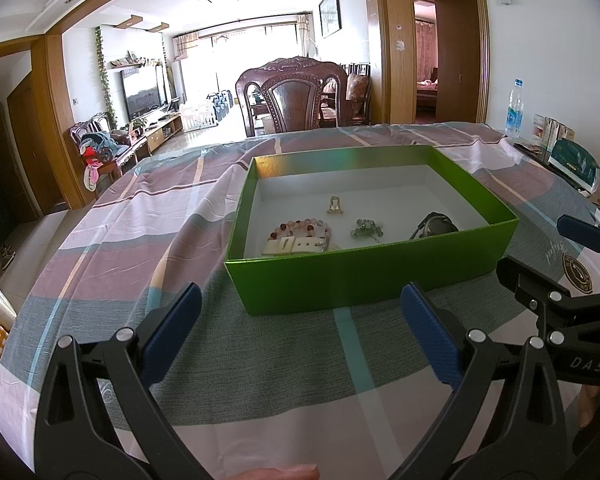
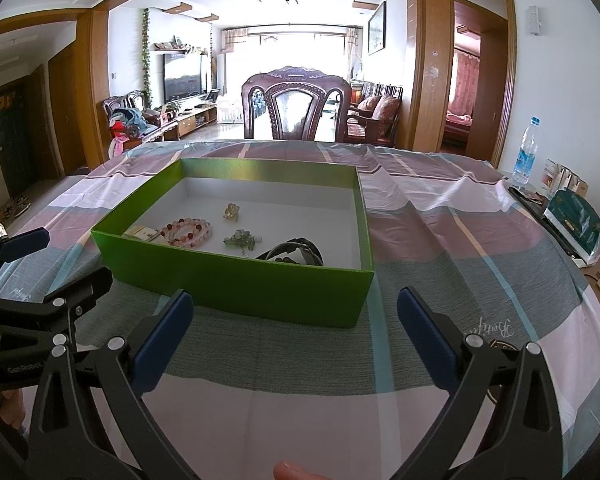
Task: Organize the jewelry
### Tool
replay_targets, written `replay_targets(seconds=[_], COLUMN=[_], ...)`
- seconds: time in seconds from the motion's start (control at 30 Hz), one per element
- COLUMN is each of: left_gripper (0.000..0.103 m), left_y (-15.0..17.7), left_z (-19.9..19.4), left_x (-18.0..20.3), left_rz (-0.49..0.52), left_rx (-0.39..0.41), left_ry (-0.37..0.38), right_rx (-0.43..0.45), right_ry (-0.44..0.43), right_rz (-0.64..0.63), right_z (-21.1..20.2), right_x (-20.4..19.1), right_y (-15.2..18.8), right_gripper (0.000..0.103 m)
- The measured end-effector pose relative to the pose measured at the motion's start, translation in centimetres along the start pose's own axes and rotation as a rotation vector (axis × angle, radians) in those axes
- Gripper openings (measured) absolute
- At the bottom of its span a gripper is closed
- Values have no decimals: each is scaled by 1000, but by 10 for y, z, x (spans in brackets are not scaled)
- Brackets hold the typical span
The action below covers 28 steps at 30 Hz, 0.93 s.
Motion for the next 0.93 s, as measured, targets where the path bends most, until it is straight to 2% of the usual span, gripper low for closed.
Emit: replay_targets(seconds=[0.93], left_gripper=[99], left_y=[11], left_z=[-4], left_x=[2], left_rz=[-5], left_rx=[-12], left_ry=[4], right_rx=[-2], right_ry=[0], right_rz=[-1], right_z=[0], right_x=[0], right_y=[-1], right_gripper=[100])
Point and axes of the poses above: each gripper's, at about its wrist camera, not at the fingertips, and z roughly the way its jaws point, x to its right, y to its underside, the point moved 5 cm from there along z, roughly the way its jaws point, and after that the axes turned 1 degree about x, right-handed, at the moved point
